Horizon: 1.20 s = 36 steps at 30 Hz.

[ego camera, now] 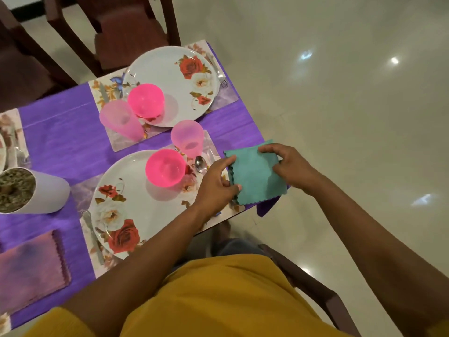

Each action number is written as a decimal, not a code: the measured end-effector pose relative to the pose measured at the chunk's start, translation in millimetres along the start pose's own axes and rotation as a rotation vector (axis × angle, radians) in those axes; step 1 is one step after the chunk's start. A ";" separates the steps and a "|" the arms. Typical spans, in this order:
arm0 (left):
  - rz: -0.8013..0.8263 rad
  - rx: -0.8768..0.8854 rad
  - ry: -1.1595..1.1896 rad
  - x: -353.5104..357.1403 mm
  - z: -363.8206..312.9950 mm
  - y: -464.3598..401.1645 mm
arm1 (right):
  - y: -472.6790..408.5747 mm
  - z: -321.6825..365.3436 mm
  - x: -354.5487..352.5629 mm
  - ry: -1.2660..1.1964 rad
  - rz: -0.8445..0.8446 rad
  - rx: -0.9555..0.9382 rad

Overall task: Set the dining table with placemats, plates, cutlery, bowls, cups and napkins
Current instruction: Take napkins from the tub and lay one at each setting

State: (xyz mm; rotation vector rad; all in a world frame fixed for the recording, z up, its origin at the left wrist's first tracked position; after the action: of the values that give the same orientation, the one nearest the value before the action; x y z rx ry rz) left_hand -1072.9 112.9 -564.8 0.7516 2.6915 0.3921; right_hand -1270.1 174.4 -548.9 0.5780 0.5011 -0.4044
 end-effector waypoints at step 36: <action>-0.044 0.056 -0.792 28.3 28.9 -17.9 | -58.7 -25.9 38.8 0.637 -0.037 -0.363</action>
State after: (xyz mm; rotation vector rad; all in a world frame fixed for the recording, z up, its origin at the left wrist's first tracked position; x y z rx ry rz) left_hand -1093.2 118.4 -603.8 0.6738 1.9692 -0.0095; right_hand -1276.3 136.5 -613.2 0.3342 1.1704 -0.1468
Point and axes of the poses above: each hand's wrist, its own y-axis away from the middle knuckle, its own x-axis out of the palm, z = x × y, the point moved 9 cm from there along -y, towards the middle knuckle, and after that the axes turned 9 degrees about -z, right-handed, at the moved point
